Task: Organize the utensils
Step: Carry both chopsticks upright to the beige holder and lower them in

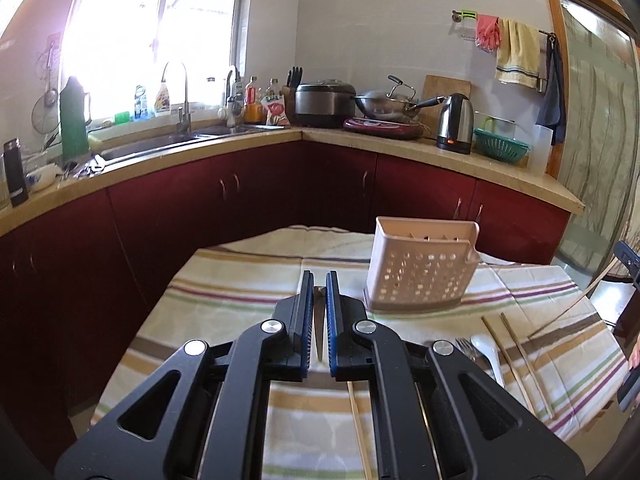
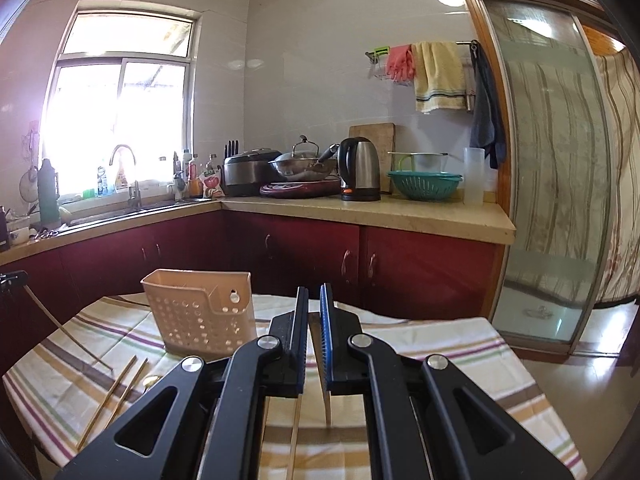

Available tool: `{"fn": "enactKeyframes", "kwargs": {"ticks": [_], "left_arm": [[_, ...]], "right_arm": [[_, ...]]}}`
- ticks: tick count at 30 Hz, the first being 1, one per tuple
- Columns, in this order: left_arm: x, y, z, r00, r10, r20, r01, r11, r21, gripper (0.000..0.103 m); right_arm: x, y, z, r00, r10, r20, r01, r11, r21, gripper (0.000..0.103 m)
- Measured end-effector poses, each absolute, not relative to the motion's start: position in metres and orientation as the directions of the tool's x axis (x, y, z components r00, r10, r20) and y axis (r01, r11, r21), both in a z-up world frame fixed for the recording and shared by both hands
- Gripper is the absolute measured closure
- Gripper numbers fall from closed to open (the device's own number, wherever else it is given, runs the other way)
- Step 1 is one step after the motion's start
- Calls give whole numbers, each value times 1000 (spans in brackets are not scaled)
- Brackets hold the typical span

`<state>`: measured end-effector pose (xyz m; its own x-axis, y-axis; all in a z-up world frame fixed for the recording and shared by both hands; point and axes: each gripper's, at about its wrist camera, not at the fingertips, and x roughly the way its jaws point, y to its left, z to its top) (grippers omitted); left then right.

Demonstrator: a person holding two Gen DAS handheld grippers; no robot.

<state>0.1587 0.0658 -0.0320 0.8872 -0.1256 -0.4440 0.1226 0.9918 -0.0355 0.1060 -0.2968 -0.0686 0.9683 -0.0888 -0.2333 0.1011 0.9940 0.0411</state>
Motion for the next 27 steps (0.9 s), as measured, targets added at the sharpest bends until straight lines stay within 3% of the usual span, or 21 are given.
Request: {"fn": "enactKeyframes", "kwargs": {"ticks": [17,27], "left_arm": [[186,58,-20,885,-172,-434,176,984,-30,96],[186,48,17,893,-244,-379,243,969,-52,96]], "right_arm": [[126,-302,-52,964,-61,-257,78,995,57,96],[130,-290,-18,979,22,-202,-4,996,89,96]]}}
